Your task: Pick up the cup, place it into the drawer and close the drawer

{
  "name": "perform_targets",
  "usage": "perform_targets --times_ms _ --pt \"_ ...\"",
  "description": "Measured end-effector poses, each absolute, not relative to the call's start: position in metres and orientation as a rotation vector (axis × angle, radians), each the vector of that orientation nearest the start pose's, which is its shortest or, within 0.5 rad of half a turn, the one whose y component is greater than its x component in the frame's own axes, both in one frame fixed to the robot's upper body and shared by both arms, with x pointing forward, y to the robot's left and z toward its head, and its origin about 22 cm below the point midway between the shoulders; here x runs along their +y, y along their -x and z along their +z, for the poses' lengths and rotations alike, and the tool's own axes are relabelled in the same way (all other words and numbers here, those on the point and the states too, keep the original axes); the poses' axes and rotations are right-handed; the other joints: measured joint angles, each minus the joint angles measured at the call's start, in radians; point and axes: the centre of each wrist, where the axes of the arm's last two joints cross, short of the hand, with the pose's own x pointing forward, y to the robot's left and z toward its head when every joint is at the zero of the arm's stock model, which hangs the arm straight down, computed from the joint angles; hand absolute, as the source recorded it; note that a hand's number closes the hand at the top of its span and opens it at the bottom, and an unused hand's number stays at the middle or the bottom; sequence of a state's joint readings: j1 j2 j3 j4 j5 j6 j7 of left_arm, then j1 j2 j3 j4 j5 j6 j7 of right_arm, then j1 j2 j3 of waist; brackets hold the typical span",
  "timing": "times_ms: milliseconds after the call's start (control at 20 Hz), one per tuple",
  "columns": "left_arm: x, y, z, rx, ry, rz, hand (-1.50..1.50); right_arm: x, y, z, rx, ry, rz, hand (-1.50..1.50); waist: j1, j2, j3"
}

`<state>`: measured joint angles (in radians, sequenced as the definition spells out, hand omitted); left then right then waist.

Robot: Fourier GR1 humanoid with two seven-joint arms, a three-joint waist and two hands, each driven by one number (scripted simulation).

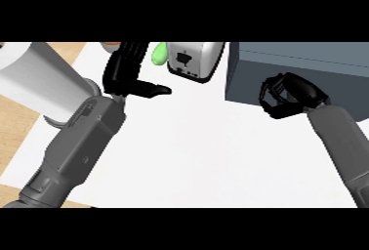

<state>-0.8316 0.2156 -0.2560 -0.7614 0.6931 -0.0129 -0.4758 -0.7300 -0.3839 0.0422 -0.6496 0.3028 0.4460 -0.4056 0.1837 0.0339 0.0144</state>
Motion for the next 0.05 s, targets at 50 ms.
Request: perform_targets --times_ms 50 --pt "0.1698 -0.4121 0.0631 -1.881 0.456 0.021 -1.5 -0.2961 -0.4018 0.0422 -1.494 -0.04 0.911 1.5 0.003 0.001 0.001"
